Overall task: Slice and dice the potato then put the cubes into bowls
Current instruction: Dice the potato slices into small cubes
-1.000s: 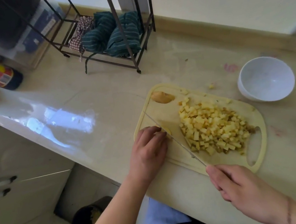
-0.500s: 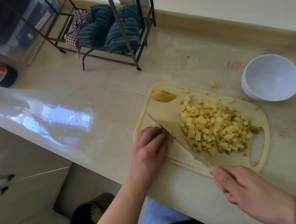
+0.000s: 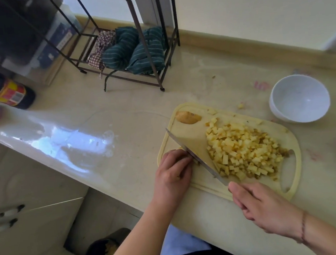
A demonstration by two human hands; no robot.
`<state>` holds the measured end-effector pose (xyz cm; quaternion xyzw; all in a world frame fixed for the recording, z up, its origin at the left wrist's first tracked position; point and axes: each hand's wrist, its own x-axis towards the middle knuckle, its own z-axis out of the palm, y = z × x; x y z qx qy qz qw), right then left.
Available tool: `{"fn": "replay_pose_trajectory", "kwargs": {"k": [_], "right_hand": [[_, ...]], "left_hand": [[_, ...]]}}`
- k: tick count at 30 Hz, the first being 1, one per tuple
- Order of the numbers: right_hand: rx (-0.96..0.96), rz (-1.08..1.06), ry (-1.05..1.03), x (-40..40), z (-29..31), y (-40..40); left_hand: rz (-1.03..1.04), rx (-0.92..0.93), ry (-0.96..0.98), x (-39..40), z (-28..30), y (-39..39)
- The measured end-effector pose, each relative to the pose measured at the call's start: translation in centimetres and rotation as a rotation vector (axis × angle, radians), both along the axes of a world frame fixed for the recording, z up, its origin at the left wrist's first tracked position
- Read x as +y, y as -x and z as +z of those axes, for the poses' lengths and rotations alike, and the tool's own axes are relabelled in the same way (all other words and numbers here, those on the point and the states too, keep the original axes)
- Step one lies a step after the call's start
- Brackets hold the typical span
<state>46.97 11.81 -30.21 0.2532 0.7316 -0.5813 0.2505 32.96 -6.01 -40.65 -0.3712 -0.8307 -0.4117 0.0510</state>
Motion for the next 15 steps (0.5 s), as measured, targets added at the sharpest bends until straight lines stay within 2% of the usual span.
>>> {"fn": "replay_pose_trajectory", "kwargs": {"k": [6, 10, 15], "right_hand": [[-0.026, -0.107, 0.102, 0.1, 2.0, -0.7], [-0.073, -0.287, 0.159, -0.3, 4.0, -2.6], [-0.120, -0.425, 0.147, -2.1, 5.1, -4.8]], "left_hand": [[-0.127, -0.101, 0.079, -0.9, 1.7, 1.1], [-0.236, 0.017, 0.160, -1.2, 2.5, 3.8], [-0.535, 0.149, 0.336, 0.8, 2.5, 7.0]]}}
